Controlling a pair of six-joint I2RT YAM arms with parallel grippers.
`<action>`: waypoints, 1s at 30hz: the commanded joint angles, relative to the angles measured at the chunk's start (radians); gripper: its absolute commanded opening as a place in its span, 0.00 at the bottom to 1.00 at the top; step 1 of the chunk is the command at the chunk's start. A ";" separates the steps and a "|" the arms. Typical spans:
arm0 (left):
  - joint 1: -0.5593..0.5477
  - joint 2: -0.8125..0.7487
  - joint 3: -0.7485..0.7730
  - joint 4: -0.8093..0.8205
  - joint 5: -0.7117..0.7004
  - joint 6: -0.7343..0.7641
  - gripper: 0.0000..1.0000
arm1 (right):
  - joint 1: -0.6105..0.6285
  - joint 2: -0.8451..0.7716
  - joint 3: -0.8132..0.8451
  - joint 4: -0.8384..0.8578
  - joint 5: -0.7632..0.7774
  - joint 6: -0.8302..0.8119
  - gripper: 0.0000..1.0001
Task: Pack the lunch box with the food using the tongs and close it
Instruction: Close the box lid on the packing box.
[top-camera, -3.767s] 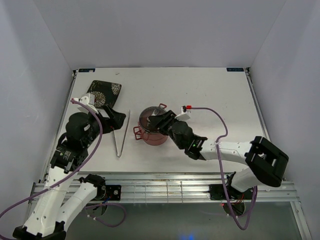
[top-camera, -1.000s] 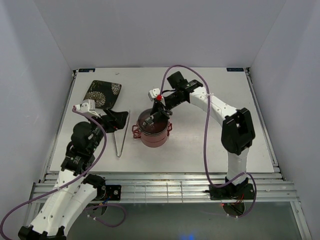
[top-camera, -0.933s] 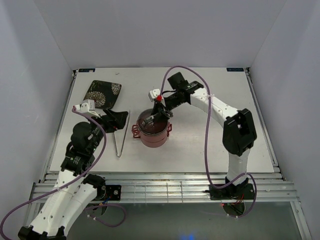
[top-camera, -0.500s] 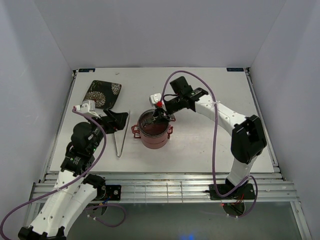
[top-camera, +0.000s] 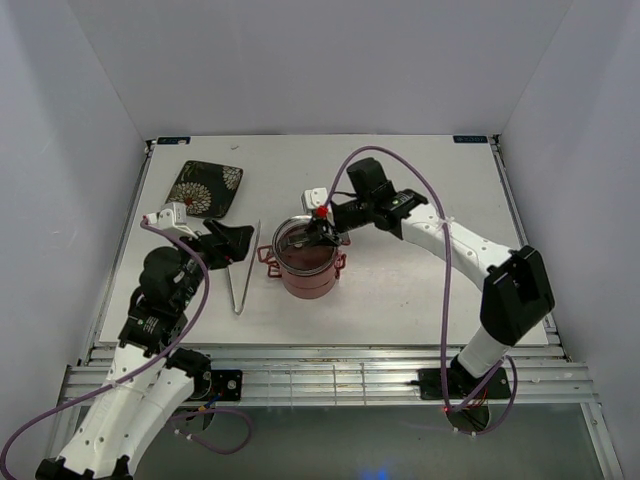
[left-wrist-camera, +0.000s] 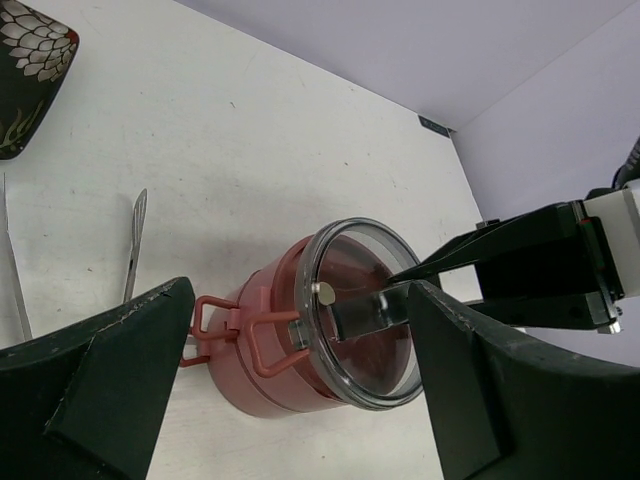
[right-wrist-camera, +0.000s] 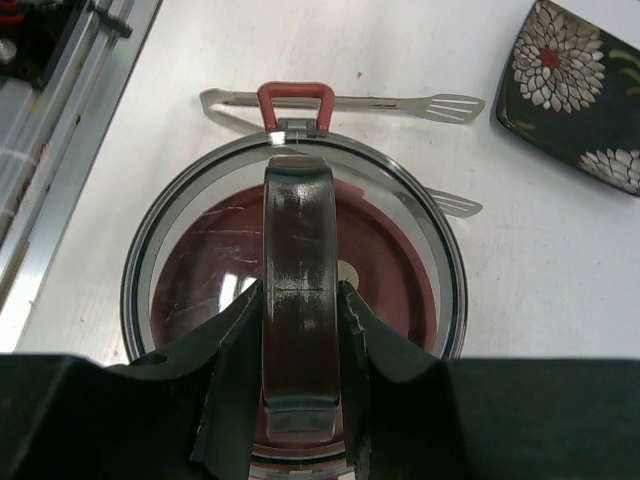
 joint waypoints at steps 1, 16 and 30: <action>0.004 -0.005 0.033 -0.010 -0.009 -0.010 0.98 | 0.008 -0.072 -0.033 0.159 0.009 0.202 0.08; 0.004 -0.005 0.014 0.002 0.011 -0.024 0.98 | 0.103 -0.215 -0.248 0.469 0.392 0.528 0.08; 0.004 -0.020 0.008 0.002 0.016 -0.029 0.98 | 0.111 -0.120 -0.215 0.391 0.402 0.475 0.08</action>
